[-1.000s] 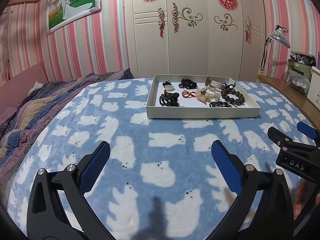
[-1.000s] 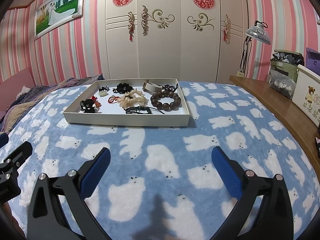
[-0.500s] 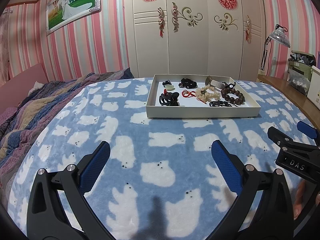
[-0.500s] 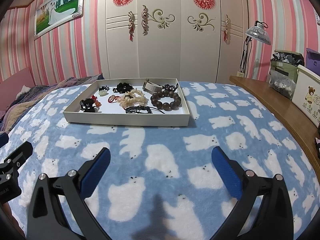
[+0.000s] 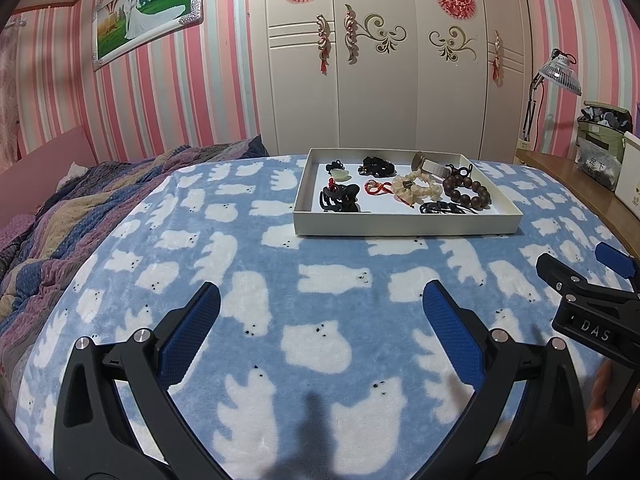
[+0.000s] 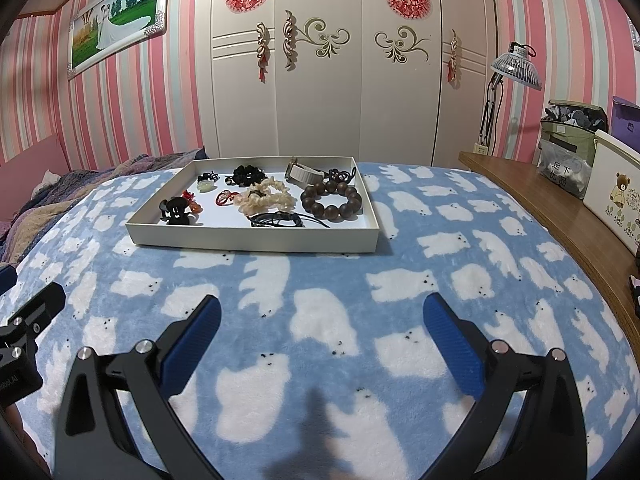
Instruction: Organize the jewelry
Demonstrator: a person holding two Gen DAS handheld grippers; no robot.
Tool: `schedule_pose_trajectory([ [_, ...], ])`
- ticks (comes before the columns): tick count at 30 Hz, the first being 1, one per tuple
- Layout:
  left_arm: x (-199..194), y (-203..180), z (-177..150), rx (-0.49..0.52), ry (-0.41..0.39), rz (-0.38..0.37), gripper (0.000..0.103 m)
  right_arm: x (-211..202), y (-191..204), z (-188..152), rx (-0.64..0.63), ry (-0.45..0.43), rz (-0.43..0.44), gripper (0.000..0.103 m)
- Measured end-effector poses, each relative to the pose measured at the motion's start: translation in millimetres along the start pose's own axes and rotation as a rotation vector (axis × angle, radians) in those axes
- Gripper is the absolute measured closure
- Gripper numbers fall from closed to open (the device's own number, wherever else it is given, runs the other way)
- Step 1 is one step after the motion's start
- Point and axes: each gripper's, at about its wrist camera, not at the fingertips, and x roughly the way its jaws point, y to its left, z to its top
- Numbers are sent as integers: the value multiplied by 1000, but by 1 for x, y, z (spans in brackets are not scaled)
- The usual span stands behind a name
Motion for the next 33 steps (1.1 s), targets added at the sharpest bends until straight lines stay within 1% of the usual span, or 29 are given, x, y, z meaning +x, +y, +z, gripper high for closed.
schedule_pose_trajectory([
  [21, 1, 0, 0, 1, 1, 1, 3, 0, -1, 0, -1, -2, -1, 2],
  [33, 5, 5, -1, -6, 16, 10, 3, -1, -2, 0, -3, 2, -5, 2],
])
